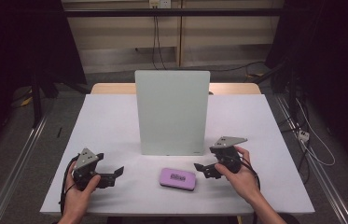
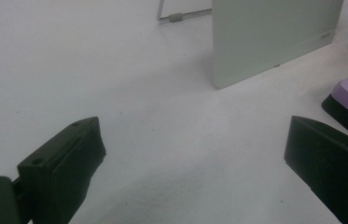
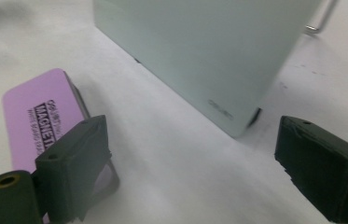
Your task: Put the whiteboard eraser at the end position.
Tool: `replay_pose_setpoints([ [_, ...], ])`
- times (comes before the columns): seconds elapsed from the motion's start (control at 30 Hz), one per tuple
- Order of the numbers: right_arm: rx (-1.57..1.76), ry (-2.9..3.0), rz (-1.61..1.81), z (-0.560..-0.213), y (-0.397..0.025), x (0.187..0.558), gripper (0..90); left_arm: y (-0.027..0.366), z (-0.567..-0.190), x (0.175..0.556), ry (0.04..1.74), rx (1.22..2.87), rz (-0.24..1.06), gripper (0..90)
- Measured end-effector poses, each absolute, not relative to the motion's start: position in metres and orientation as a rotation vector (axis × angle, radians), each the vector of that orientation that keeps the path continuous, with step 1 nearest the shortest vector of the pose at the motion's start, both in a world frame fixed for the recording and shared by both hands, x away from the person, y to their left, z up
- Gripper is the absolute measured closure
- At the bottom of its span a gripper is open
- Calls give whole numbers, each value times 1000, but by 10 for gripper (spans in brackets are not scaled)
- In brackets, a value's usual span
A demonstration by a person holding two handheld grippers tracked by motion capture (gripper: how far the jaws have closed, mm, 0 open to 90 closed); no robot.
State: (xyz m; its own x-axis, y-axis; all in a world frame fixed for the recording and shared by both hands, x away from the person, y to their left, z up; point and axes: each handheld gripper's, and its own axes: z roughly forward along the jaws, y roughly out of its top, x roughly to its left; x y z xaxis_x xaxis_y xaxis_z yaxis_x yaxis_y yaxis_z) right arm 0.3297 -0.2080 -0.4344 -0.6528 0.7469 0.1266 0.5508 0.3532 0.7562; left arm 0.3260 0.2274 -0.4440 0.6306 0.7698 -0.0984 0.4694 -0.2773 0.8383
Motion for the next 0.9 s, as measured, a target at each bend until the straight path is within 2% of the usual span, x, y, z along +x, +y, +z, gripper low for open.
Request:
replay_pose_setpoints([
  [0.9,1384,2097,1191,-450,-277,302,104,230,-444,325,999,1919,427,45],
])
